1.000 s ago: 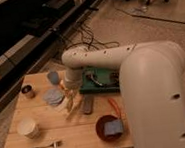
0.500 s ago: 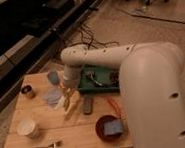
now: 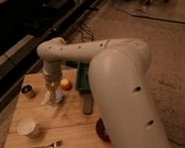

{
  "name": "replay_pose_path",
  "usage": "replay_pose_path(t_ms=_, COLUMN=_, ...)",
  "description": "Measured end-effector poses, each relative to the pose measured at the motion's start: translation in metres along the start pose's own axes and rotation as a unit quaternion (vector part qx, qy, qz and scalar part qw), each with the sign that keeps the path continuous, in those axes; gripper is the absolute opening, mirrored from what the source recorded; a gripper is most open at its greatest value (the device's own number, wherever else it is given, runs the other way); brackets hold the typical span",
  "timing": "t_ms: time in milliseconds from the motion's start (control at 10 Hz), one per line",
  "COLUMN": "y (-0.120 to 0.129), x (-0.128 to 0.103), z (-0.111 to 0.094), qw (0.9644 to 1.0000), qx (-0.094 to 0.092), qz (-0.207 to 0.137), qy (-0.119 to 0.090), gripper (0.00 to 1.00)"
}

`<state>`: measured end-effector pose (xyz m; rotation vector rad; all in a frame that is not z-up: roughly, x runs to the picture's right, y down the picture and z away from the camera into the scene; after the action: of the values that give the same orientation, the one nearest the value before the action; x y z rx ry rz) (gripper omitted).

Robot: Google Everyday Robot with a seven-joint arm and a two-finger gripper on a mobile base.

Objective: Place banana in paper cup

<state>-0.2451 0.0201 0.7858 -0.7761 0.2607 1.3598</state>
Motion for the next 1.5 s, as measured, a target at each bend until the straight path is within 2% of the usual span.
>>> replay_pose_path(t_ms=100, y=0.013, x=-0.003, z=0.001, qw=0.9989, qx=0.039, qz=-0.023, qy=-0.015, gripper=0.0)
replay_pose_path(t_ms=200, y=0.024, x=-0.001, z=0.003, qw=0.9949, qx=0.087, qz=-0.042, qy=-0.029, gripper=0.0)
replay_pose_path(t_ms=400, y=0.038, x=0.003, z=0.007, qw=0.9819, qx=0.167, qz=-0.063, qy=-0.063, gripper=0.0)
replay_pose_path(t_ms=500, y=0.04, x=0.009, z=0.007, qw=0.972, qx=0.21, qz=-0.061, qy=-0.085, gripper=0.0)
replay_pose_path(t_ms=600, y=0.043, x=0.014, z=0.008, qw=0.967, qx=0.228, qz=-0.061, qy=-0.095, gripper=0.0)
replay_pose_path(t_ms=700, y=0.042, x=0.018, z=0.008, qw=0.9661, qx=0.231, qz=-0.062, qy=-0.098, gripper=0.0)
replay_pose_path(t_ms=800, y=0.04, x=0.024, z=0.009, qw=0.9676, qx=0.223, qz=-0.063, qy=-0.101, gripper=0.0)
replay_pose_path(t_ms=900, y=0.035, x=0.026, z=0.011, qw=0.9667, qx=0.225, qz=-0.062, qy=-0.104, gripper=0.0)
replay_pose_path(t_ms=1000, y=0.04, x=0.032, z=0.017, qw=0.9656, qx=0.228, qz=-0.065, qy=-0.108, gripper=0.0)
replay_pose_path(t_ms=1500, y=0.041, x=0.033, z=0.018, qw=0.9652, qx=0.228, qz=-0.064, qy=-0.11, gripper=0.0)
